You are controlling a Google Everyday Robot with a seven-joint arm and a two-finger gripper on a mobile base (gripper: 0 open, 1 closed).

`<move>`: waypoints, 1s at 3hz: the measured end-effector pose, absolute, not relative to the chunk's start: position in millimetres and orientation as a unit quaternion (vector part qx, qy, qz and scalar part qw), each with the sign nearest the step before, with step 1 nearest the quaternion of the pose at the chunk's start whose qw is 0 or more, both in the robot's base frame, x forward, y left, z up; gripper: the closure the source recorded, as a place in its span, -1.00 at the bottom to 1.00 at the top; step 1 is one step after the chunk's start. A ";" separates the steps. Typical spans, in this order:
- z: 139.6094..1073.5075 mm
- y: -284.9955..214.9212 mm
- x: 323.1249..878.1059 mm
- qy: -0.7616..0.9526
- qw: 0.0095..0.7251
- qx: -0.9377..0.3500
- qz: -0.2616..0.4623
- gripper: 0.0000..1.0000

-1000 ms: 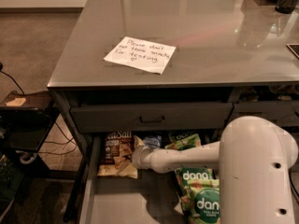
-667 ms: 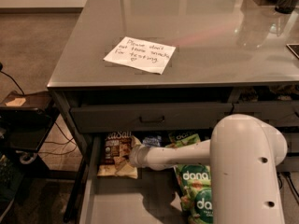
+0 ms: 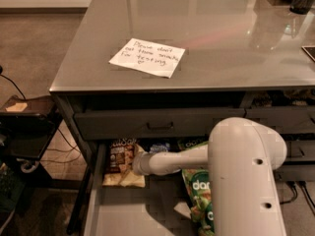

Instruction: Pick brown chip bag from middle drawer and place on counter

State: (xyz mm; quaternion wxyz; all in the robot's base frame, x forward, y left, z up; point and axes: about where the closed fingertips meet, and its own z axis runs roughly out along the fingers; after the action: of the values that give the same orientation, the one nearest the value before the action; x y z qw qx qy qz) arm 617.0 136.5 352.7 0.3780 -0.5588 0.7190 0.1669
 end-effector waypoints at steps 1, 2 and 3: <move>355.5 136.2 617.0 0.719 0.378 -0.559 0.167 -0.15; 360.2 136.2 616.8 0.719 0.378 -0.559 0.167 0.31; 378.6 134.0 599.9 0.716 0.372 -0.561 0.187 0.79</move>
Offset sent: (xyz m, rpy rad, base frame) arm -0.0210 0.0093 0.0265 0.0006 0.0869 0.0513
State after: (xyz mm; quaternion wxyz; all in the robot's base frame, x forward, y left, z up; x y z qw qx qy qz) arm 599.9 134.0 378.6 0.3715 -0.5610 0.7158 0.1868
